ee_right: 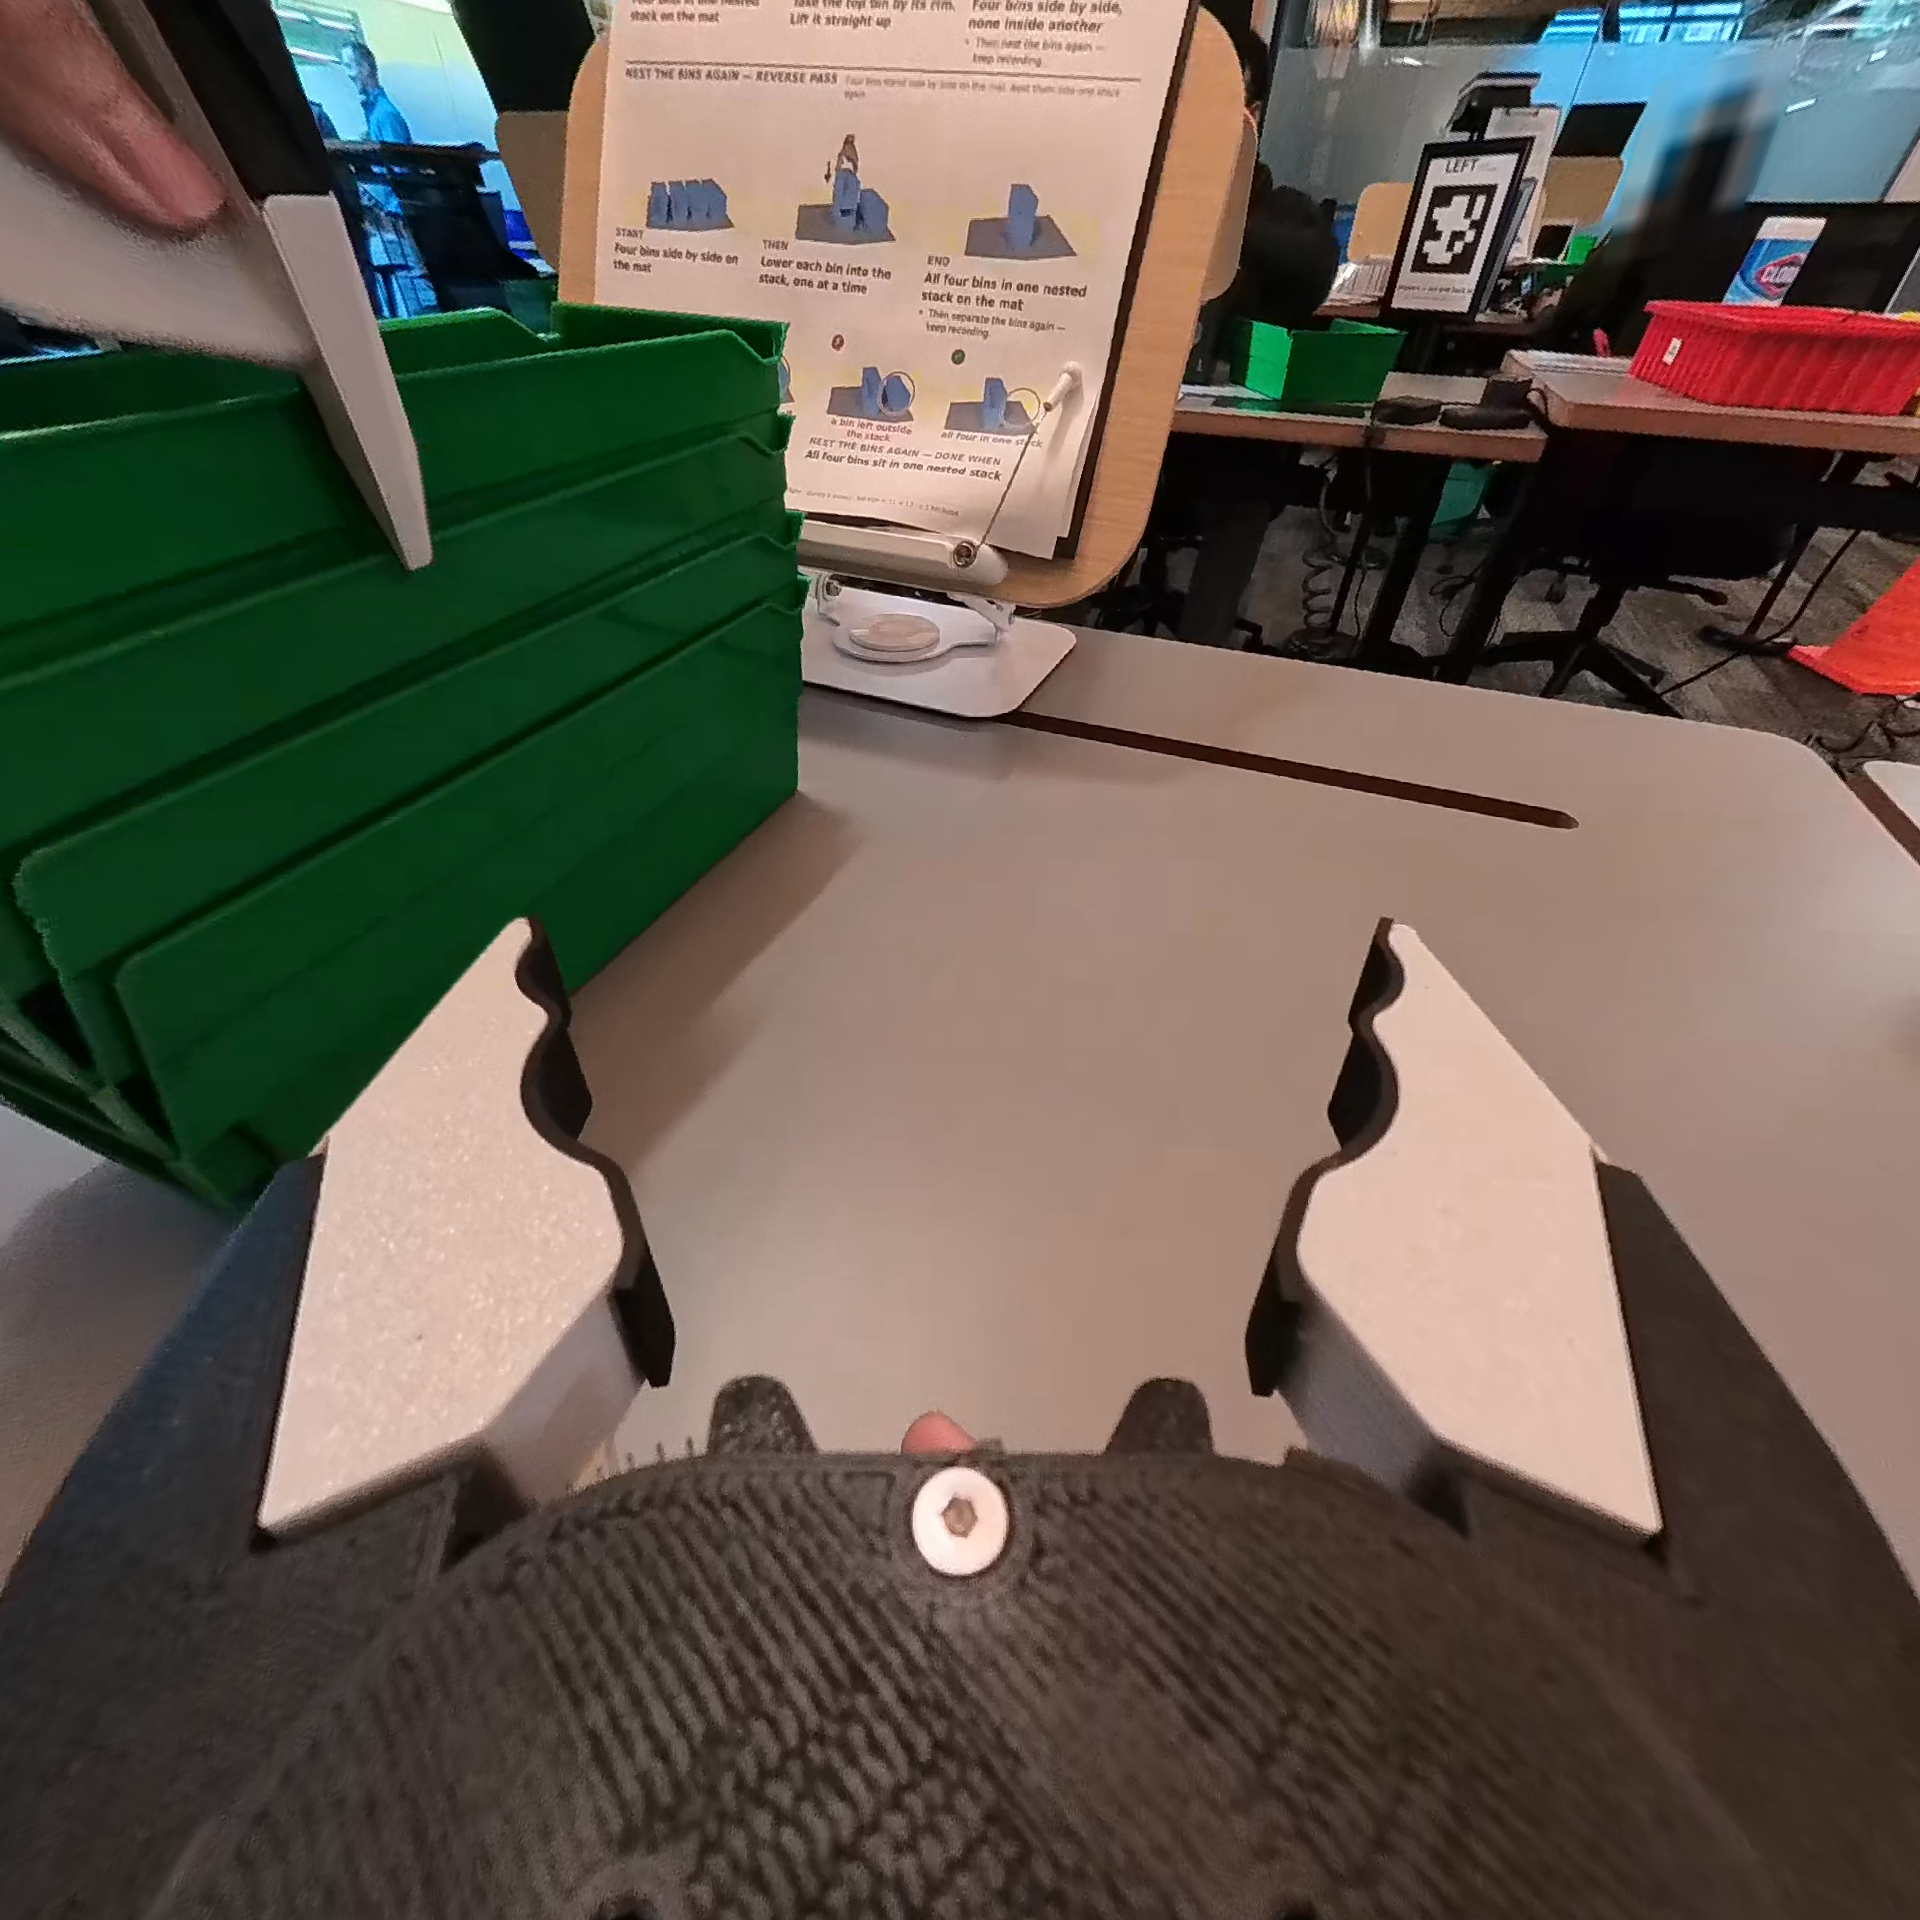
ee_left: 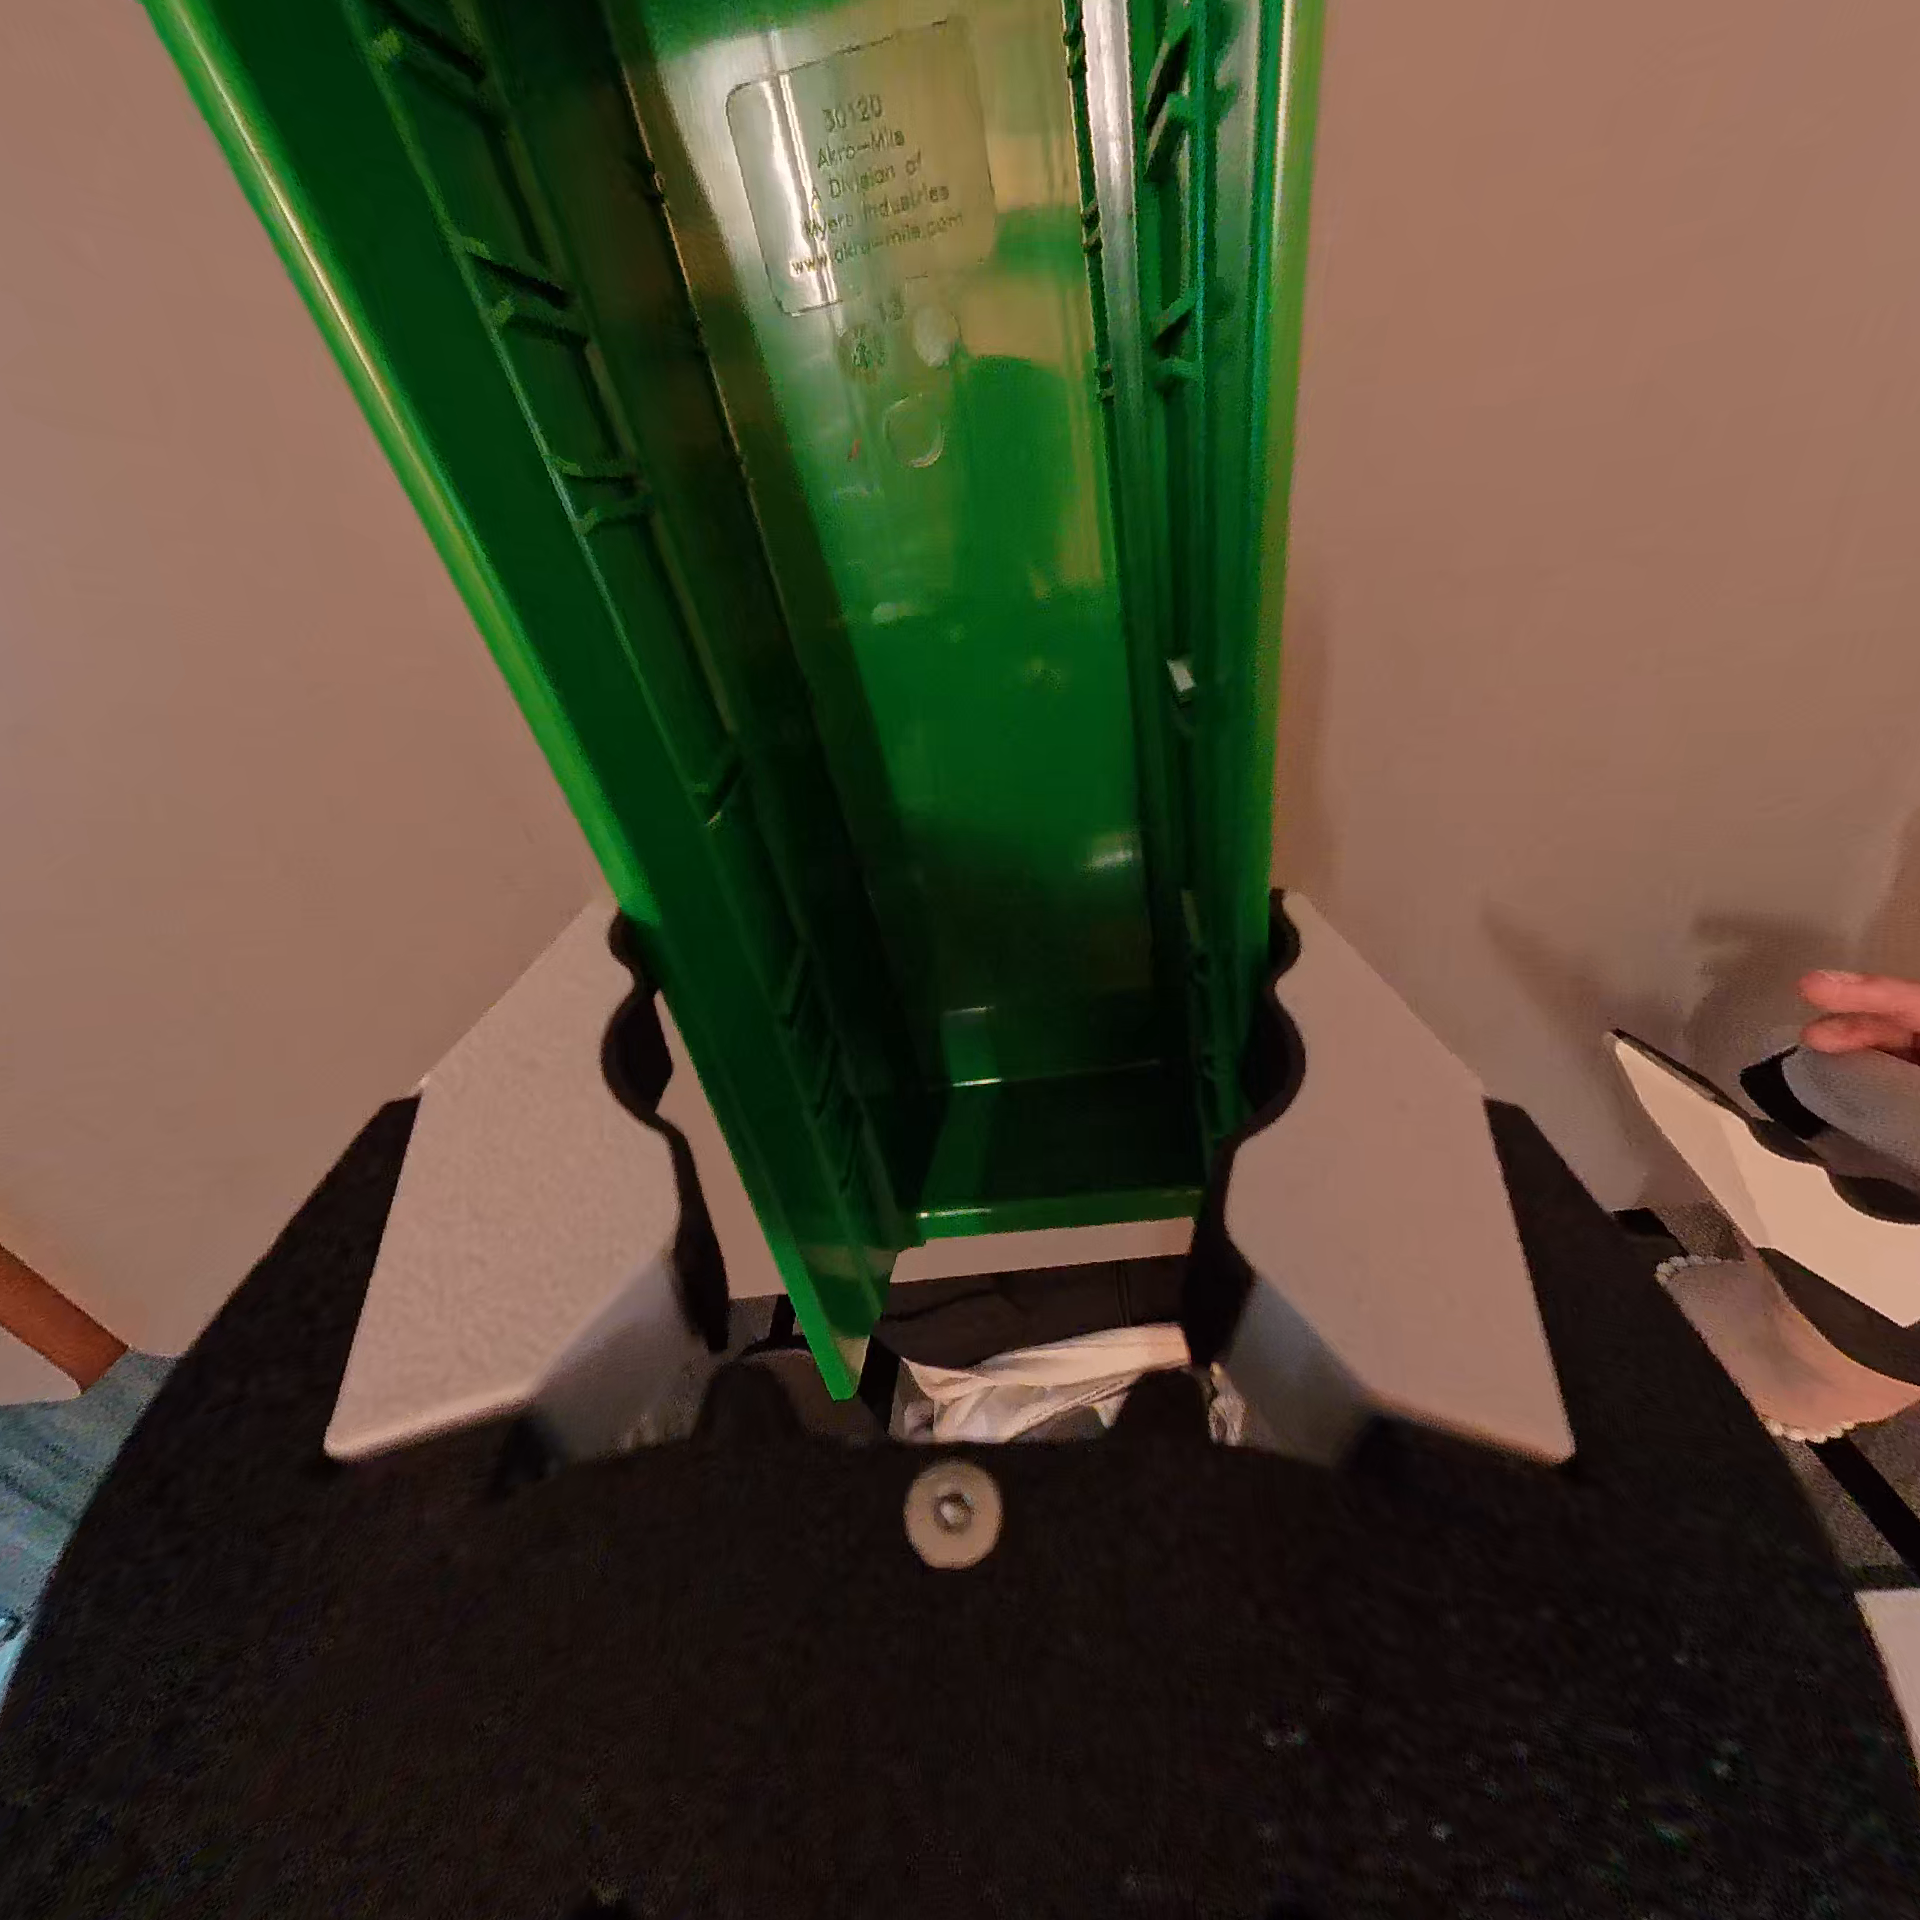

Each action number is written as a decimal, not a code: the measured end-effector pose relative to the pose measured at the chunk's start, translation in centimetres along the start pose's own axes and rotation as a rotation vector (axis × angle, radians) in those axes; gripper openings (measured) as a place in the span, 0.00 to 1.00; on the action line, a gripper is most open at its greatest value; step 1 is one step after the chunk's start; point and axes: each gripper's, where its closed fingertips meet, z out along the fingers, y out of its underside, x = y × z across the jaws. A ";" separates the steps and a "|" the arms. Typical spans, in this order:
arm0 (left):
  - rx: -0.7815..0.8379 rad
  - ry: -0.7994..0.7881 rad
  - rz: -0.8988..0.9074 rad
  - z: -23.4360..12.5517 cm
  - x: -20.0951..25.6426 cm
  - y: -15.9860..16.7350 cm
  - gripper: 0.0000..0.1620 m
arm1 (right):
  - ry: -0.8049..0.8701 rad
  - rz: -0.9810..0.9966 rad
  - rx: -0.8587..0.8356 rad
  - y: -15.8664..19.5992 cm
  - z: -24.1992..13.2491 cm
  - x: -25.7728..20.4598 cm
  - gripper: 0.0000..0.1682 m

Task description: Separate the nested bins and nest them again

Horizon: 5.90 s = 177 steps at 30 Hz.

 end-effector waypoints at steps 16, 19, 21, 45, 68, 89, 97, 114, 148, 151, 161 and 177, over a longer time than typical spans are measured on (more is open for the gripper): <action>-0.053 0.017 0.015 -0.2 -0.5 0.1 0.71 | -0.006 -0.001 -0.028 0.8 0.4 0.1 0.86; -0.054 0.014 0.020 -0.3 -0.5 0.1 0.68 | -0.007 -0.007 -0.030 0.9 0.5 0.0 0.86; -0.059 0.009 0.026 -0.4 -0.5 0.2 0.67 | -0.008 -0.011 -0.032 0.9 0.5 -0.1 0.85; -0.024 0.024 0.010 -1.2 -0.5 -0.5 0.66 | -0.014 -0.034 -0.057 1.5 0.9 -0.5 0.85; -0.007 -0.152 0.058 -2.5 -2.8 -0.4 0.59 | -0.023 -0.055 -0.087 2.2 1.2 -0.9 0.84; 0.028 -0.016 0.014 -1.2 -2.0 -1.5 0.65 | -0.041 -0.055 -0.109 2.7 1.2 -1.0 0.84; 0.048 0.011 -0.006 -3.5 -2.3 -2.2 0.59 | -0.035 -0.053 -0.116 3.0 1.3 -0.8 0.84; 0.182 -0.134 -0.030 -18.3 -13.2 -1.1 0.57 | -0.045 -0.057 -0.126 3.2 1.3 -1.1 0.83; 0.154 -0.069 -0.157 6.5 -38.9 3.0 0.57 | 0.006 -0.081 -0.223 6.3 2.4 0.5 0.83; 0.163 -0.075 -0.169 7.3 -39.3 3.3 0.57 | -0.006 -0.073 -0.232 6.7 2.6 0.1 0.83; 0.170 -0.079 -0.166 9.8 -39.6 4.1 0.57 | -0.006 -0.067 -0.238 6.9 2.6 0.1 0.83; 0.182 -0.087 -0.195 10.1 -39.4 4.1 0.73 | 0.000 -0.060 -0.246 7.2 2.6 0.5 0.84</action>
